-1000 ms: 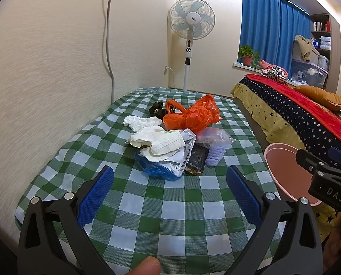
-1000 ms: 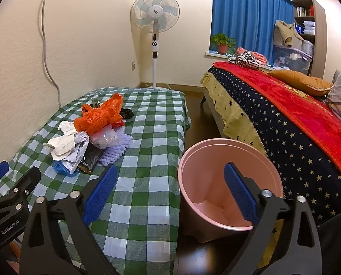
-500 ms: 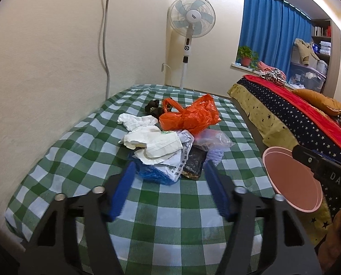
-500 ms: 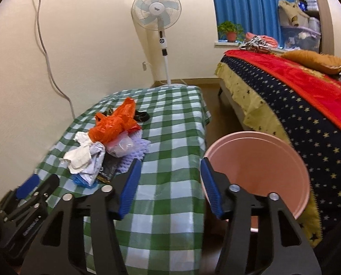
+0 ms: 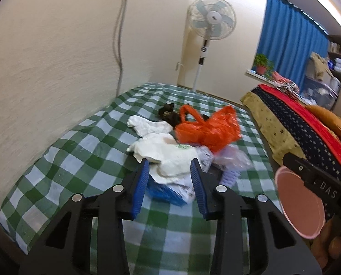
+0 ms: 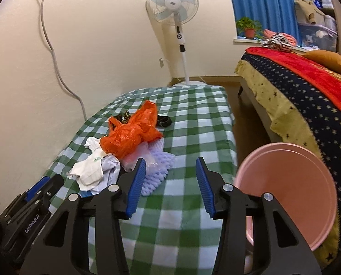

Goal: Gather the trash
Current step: 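Grasp the clear plastic bag with the right tool while the left tool grasps white tissue, then lift and carry the clear bag with the right tool while the left carries tissue to the pink bin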

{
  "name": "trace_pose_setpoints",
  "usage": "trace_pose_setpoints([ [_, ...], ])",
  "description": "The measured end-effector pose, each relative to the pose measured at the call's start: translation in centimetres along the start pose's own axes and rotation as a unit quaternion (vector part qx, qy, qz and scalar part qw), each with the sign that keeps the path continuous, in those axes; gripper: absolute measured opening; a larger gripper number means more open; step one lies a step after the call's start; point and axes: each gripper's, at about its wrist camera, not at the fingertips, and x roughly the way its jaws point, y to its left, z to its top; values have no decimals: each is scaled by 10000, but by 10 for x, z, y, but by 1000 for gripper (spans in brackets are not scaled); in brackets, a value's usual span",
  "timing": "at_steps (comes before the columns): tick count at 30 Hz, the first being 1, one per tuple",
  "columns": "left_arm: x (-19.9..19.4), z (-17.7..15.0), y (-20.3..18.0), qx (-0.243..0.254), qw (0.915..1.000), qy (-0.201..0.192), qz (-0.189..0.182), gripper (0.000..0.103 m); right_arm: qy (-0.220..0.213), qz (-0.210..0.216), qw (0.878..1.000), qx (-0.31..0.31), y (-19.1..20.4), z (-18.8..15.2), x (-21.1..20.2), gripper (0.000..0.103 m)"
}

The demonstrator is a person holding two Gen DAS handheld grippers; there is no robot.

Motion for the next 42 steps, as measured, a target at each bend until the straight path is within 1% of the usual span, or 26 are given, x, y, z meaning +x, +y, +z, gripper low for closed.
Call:
trace_pose_setpoints([
  [5,22,5,13,-281,9994,109,189,38,102,160,9998,-91,9,6,30,48],
  [7,31,6,16,-364,9990,154,207,39,171,214,9996,-106,11,8,43,56],
  [8,34,7,17,-383,9989,173,225,48,233,267,9993,-109,11,9,50,57],
  [9,38,9,19,-416,9986,183,287,59,295,310,9990,-120,12,9,57,58],
  [10,41,9,20,-448,9983,177,324,61,317,308,9989,-132,12,9,62,58],
  [13,51,10,30,-641,9969,249,387,61,465,408,9980,-144,14,6,76,59],
  [18,67,6,39,-918,9941,495,294,61,600,519,9966,-222,18,-1,88,59],
  [20,71,5,39,-985,9934,567,160,61,643,562,9960,-281,20,-2,90,57],
  [22,74,4,38,-1008,9931,602,43,61,657,587,9956,-315,20,-3,90,50],
  [23,75,4,36,-1018,9928,623,-3,59,664,616,9953,-329,20,-4,90,47],
  [24,76,3,36,-1029,9926,643,-57,52,666,634,9952,-341,21,-4,90,42],
  [25,77,3,36,-1027,9924,667,-88,49,663,648,9950,-363,22,-4,89,36],
  [27,77,2,34,-1032,9923,674,-156,35,655,699,9946,-395,23,-4,86,31],
  [28,75,3,33,-1014,9926,648,-168,31,651,742,9943,-407,23,-4,85,27],
  [30,71,5,32,-955,9936,580,-178,23,641,810,9937,-435,24,-3,81,21],
  [33,65,8,31,-845,9950,504,-158,18,581,844,9935,-495,26,-1,72,13],
  [34,63,9,31,-829,9953,486,-156,17,558,874,9934,-495,26,0,68,12],
  [37,55,12,31,-785,9961,382,-146,16,534,918,9933,-465,25,2,58,11],
  [42,40,16,27,-618,9977,221,-163,15,461,833,9943,-486,21,1,40,11],
])
